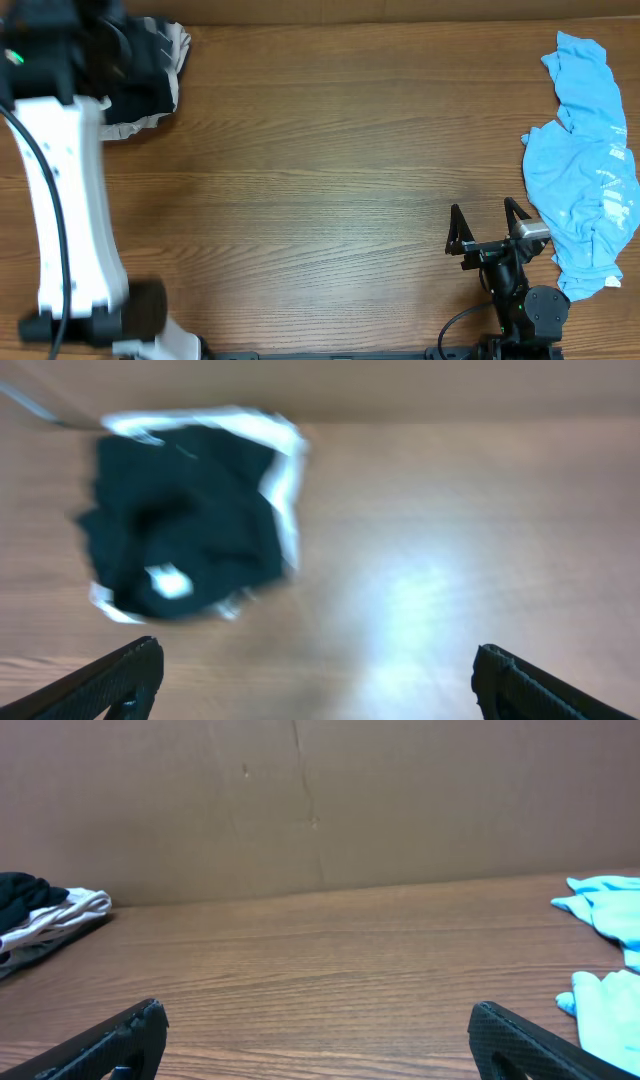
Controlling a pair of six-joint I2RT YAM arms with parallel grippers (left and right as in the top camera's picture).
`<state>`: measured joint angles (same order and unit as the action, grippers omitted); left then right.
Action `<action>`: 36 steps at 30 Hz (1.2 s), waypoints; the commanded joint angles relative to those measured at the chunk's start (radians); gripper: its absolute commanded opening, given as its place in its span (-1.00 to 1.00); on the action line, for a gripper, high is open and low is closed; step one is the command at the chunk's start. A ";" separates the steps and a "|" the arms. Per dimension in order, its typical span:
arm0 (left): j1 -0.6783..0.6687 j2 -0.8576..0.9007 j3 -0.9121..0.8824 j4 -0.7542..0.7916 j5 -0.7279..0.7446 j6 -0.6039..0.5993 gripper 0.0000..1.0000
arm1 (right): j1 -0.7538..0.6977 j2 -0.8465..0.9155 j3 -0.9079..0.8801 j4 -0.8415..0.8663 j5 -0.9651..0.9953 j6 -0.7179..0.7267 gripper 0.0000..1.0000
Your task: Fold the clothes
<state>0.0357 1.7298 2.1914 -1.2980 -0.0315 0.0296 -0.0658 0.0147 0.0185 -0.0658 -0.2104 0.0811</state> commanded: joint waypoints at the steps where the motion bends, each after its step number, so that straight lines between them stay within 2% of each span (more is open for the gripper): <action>1: -0.081 -0.198 -0.285 -0.006 -0.002 -0.008 1.00 | -0.006 -0.012 -0.011 0.005 0.003 0.000 1.00; 9: -0.106 -0.486 -0.863 -0.011 -0.002 -0.008 0.99 | -0.006 -0.012 -0.011 0.005 0.003 0.000 1.00; 15: -0.106 -0.669 -1.105 0.059 -0.004 -0.009 0.99 | -0.006 -0.012 -0.011 0.005 0.003 0.000 1.00; 17: -0.106 -0.750 -1.163 0.138 -0.006 0.001 1.00 | -0.006 -0.012 -0.011 0.005 0.003 0.000 1.00; 25: -0.106 -1.053 -1.457 0.660 0.008 0.016 1.00 | -0.006 -0.012 -0.011 0.005 0.003 0.000 1.00; 36: -0.080 -1.425 -1.814 0.937 0.085 0.016 1.00 | -0.006 -0.012 -0.011 0.005 0.003 0.000 1.00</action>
<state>-0.0689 0.3805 0.4438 -0.3988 0.0132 0.0330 -0.0658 0.0147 0.0185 -0.0677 -0.2100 0.0811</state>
